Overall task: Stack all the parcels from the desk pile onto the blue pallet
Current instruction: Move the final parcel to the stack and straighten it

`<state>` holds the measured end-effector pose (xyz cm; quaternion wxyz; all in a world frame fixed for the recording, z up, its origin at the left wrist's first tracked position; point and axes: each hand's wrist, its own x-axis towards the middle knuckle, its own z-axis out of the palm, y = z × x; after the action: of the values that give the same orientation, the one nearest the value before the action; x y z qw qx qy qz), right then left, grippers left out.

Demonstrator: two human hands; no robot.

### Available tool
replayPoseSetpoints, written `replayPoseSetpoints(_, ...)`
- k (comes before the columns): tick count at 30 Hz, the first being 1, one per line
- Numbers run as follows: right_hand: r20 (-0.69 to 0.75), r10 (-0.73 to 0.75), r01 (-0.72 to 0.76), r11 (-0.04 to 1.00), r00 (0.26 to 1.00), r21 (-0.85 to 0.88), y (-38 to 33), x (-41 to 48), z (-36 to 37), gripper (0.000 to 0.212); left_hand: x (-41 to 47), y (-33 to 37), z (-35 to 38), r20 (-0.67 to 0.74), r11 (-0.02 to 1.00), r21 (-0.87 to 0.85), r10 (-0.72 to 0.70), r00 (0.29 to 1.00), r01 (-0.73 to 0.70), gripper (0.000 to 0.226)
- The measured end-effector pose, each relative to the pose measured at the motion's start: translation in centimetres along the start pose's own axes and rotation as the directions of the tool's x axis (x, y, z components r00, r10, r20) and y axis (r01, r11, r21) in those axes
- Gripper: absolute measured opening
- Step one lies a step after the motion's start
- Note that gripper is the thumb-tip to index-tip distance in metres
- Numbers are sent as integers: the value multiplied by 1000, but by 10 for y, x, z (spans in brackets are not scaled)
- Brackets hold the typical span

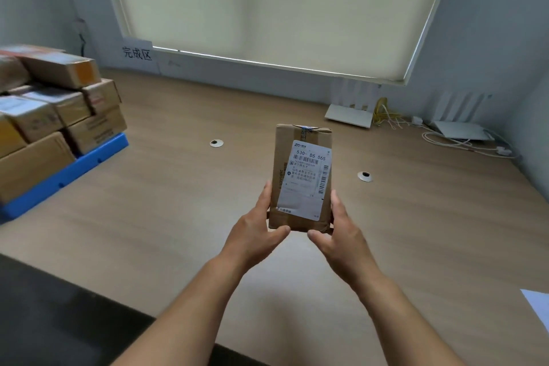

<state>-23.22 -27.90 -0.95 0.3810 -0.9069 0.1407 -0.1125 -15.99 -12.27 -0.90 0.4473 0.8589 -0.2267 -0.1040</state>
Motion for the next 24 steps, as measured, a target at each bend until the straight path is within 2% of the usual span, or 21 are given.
replayPoseSetpoints(12,110,-219,219,976,969,13,-121,9,125,86,-57,-95,-142,-204,996,14,-84,975,88,81)
replayPoseSetpoints(18,154,-346,341,938,926,54,-175,29,179,82,-68,-130,-206,-316,984,-100,-173,933,148,73)
replayPoseSetpoints(24,156,-409,396,912,899,109,-221,68,235,79,-54,-163,-264,-424,975,-125,-219,879,183,69)
